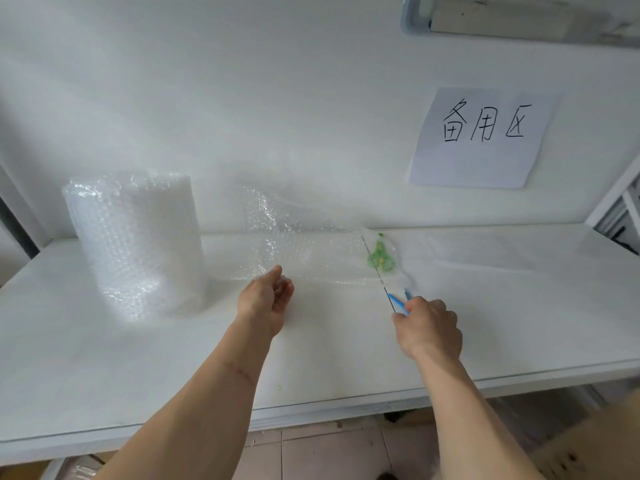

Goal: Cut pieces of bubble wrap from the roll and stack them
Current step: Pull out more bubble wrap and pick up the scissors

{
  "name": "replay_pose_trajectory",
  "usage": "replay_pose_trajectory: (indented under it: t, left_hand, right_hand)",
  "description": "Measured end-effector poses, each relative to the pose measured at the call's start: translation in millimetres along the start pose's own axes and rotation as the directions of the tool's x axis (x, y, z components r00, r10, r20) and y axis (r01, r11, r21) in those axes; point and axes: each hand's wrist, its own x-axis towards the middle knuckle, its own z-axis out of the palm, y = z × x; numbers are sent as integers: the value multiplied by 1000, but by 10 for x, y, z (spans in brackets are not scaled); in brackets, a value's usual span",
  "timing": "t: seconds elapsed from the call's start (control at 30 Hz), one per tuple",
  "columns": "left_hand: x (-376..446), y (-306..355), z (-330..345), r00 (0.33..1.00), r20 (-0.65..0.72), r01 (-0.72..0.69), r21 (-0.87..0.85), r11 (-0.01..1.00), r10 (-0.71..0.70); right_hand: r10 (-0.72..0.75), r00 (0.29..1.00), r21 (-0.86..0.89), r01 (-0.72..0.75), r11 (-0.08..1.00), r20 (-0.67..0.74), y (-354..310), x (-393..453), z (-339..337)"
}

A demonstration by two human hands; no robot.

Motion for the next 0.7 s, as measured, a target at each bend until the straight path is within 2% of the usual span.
replay_pose_trajectory:
  t: [0.1,0.23,0.4,0.6,0.7]
  left_hand:
    - [-3,-32,-2,1000,1,-10,16,1000,10]
    - [-25,-28,-25,1000,11,-20,34,999,20]
    - [-5,33,-70,1000,-13,-26,102,994,27]
    - [-1,34,-73,1000,28,0,119,993,-4]
    - [-5,45,-77,999,48,5,127,992,-11]
  right_hand:
    - [-27,1000,-51,26,998,-10,37,1,52]
    - [-144,989,92,141,986,26,-26,-29,140]
    - [-115,991,67,120,991,-64,70,-108,195]
    - [-205,976,128,193,973,81,67,-35,117]
    - [-194,977,132,182,974,83,58,-33,97]
